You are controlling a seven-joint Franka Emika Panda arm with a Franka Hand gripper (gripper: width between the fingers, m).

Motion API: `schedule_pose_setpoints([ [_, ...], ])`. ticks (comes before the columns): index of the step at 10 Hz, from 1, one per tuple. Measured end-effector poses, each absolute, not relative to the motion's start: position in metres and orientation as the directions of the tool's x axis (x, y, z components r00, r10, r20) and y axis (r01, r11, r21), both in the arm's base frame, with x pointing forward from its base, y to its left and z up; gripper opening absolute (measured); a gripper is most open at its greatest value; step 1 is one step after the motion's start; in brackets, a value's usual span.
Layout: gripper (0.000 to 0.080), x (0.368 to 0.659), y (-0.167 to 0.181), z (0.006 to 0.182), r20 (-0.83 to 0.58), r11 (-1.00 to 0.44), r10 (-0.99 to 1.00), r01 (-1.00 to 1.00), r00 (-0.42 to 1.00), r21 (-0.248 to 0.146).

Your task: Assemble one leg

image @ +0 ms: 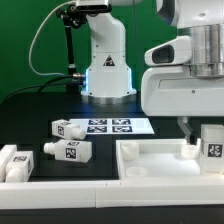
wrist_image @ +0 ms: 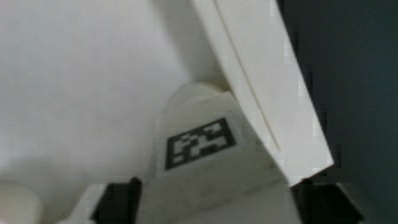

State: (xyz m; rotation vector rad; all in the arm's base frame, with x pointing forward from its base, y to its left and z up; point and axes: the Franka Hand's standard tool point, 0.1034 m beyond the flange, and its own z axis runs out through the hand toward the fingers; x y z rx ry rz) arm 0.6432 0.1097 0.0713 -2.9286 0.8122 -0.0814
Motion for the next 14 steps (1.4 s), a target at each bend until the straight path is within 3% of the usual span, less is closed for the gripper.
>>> schedule_pose_setpoints([
  [1, 0.0285, 0.6427, 0.1092, 0.0709, 0.015, -0.811, -0.579, -0.574, 0.815, -0.112],
  [5, 0.0285, 0.6417, 0.1074, 0.0696, -0.012, -0.498, -0.865, -0.86, 0.502, -0.112],
  [9, 0.0287, 0.6362, 0.1082, 0.0686, -0.112, 0.079, -0.992, -0.981, -0.06, -0.18],
  [10, 0.0287, 0.6359, 0.1076, 0.0685, -0.127, 0.122, -0.987, -0.977, -0.1, -0.177],
  [12, 0.0319, 0.635, 0.1073, 0.0678, -0.103, -0.008, -0.994, -0.983, 0.027, -0.182],
  [13, 0.0539, 0.6352, 0.1058, 0.0693, -0.084, -0.188, -0.975, -0.967, 0.204, -0.17],
  [14, 0.062, 0.6388, 0.1056, 0.0735, -0.068, -0.349, -0.929, -0.921, 0.365, -0.172],
])
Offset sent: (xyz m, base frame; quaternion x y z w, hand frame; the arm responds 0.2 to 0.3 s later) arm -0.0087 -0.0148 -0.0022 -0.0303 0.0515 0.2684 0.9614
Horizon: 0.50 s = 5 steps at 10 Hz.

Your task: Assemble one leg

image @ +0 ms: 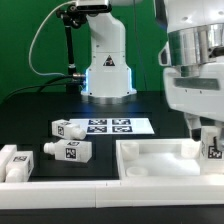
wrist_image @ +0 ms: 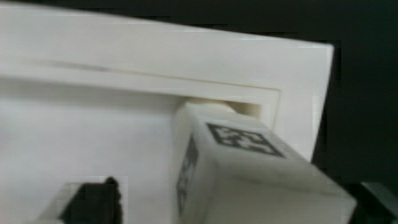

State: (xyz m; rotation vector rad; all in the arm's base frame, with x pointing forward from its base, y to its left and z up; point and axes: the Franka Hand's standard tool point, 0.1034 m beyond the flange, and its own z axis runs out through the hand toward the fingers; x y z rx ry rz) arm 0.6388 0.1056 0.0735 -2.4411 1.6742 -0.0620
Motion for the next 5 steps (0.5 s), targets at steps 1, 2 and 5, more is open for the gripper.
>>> schedule_pose_setpoints([
  [1, 0.062, 0.6401, 0.1068, 0.0743, -0.054, -0.492, -0.86, -0.853, 0.507, -0.174],
  [2, 0.0641, 0.64, 0.1069, 0.0741, -0.04, -0.56, -0.817, -0.809, 0.575, -0.177],
  [5, 0.0648, 0.6401, 0.1061, 0.0739, -0.009, -0.686, -0.715, -0.705, 0.699, -0.181],
])
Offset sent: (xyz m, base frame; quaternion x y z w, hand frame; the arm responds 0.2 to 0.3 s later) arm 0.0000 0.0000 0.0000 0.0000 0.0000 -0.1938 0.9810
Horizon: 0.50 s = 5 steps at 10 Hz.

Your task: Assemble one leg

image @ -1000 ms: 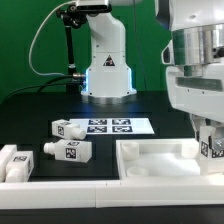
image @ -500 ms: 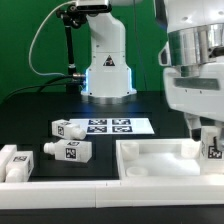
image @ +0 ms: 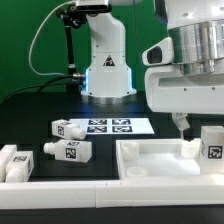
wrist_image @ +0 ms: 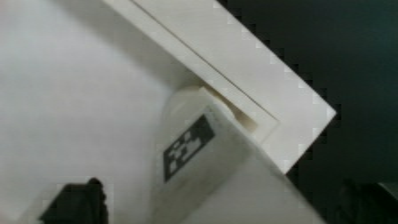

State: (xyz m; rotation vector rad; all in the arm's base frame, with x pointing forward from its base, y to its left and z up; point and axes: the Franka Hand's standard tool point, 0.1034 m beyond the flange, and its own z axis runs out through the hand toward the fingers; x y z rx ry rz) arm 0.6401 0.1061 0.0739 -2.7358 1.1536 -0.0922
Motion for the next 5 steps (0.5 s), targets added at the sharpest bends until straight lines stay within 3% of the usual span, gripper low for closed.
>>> schedule_pose_setpoints([
  [1, 0.0648, 0.6397, 0.1065, 0.0743, 0.018, -0.788, -0.603, -0.593, 0.797, -0.165],
  [2, 0.0648, 0.6413, 0.1092, 0.0771, 0.05, -0.909, -0.408, -0.4, 0.912, -0.117],
  [3, 0.0648, 0.6444, 0.1117, 0.0777, 0.071, -0.958, -0.277, -0.27, 0.958, -0.097],
  [5, 0.0624, 0.6441, 0.1105, 0.0768, 0.067, -0.948, -0.309, -0.302, 0.949, -0.098],
])
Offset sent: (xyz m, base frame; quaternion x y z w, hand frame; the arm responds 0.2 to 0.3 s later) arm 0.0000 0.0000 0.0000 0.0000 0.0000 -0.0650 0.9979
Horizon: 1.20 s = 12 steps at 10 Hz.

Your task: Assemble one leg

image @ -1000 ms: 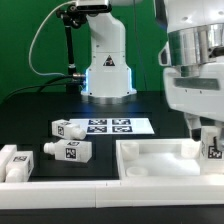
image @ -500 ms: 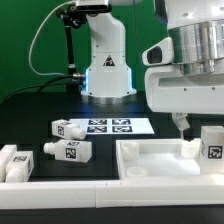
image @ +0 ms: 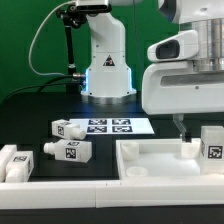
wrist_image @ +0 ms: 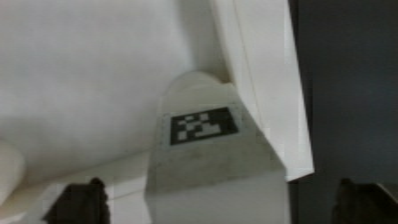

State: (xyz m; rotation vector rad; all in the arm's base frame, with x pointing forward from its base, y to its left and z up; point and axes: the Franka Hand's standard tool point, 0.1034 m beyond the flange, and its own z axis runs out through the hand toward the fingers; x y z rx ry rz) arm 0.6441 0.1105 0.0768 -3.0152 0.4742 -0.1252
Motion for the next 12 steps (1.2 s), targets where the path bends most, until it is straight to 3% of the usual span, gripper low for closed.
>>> schedule_pose_setpoints([
  [1, 0.0454, 0.644, 0.1104, 0.0767, 0.067, -0.947, -0.313, -0.306, 0.947, -0.098],
  [2, 0.0454, 0.644, 0.1106, 0.0767, 0.062, -0.93, -0.359, -0.352, 0.931, -0.102],
  [3, 0.0285, 0.6437, 0.1085, 0.0762, 0.053, -0.898, -0.435, -0.428, 0.899, -0.105],
  [6, 0.0288, 0.6425, 0.1059, 0.0754, 0.017, -0.691, -0.72, -0.715, 0.693, -0.109],
  [9, 0.0288, 0.641, 0.1039, 0.0746, -0.078, -0.23, -0.968, -0.968, 0.239, -0.105],
  [10, 0.0288, 0.6406, 0.105, 0.0744, -0.106, -0.076, -0.991, -0.993, 0.086, -0.092],
  [12, 0.0288, 0.6403, 0.1065, 0.0745, -0.12, 0.071, -0.991, -0.995, -0.062, -0.075],
])
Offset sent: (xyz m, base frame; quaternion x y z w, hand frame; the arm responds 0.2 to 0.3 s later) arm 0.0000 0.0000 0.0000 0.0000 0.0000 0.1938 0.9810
